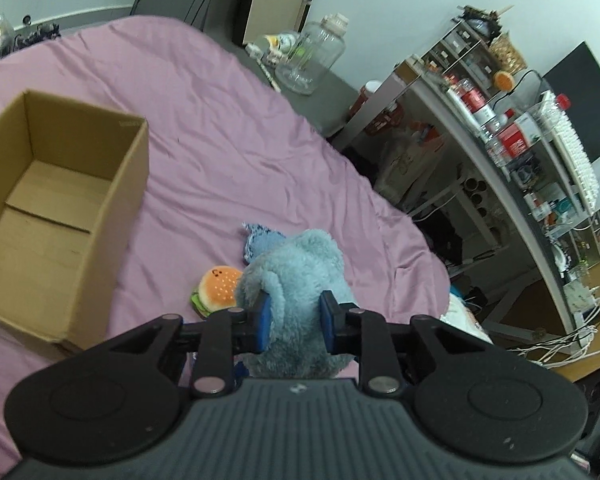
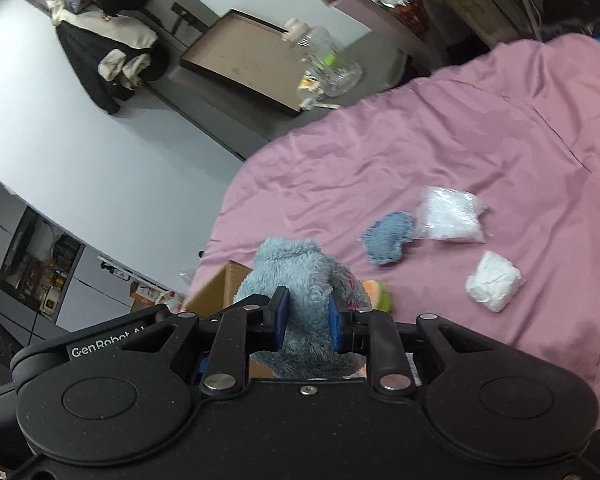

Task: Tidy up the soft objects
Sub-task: 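Carry the grey-blue plush with the right tool over the cardboard box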

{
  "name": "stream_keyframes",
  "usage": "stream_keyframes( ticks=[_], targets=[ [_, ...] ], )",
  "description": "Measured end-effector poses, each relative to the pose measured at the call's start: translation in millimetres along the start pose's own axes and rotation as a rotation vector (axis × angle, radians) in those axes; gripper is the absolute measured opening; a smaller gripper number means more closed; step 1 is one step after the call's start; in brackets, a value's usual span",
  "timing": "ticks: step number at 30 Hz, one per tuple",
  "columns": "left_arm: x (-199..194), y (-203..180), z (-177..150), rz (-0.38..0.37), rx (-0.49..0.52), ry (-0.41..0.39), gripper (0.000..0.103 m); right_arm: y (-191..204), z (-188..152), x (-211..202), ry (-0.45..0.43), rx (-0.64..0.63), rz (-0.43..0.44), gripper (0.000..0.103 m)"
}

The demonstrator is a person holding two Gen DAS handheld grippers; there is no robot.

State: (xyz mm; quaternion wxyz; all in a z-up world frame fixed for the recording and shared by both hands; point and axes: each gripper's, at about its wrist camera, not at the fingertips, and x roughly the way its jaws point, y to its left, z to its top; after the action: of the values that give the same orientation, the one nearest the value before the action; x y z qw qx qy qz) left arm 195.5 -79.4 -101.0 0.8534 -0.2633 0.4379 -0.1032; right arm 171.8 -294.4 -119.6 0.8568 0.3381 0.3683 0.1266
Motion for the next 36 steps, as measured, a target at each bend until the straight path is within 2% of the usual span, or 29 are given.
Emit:
stream_keyframes(
  ticks=[16, 36],
  targets=[
    [-80.5, 28.9, 24.2, -0.033, -0.012, -0.102, 0.024, 84.4, -16.2, -8.0, -0.023, -0.102, 0.051, 0.021],
    [-135.7, 97.8, 60.8, 0.027, -0.068, -0.176, 0.024, 165.5, -42.9, 38.1, 0.037, -0.164, 0.134, 0.021]
  ],
)
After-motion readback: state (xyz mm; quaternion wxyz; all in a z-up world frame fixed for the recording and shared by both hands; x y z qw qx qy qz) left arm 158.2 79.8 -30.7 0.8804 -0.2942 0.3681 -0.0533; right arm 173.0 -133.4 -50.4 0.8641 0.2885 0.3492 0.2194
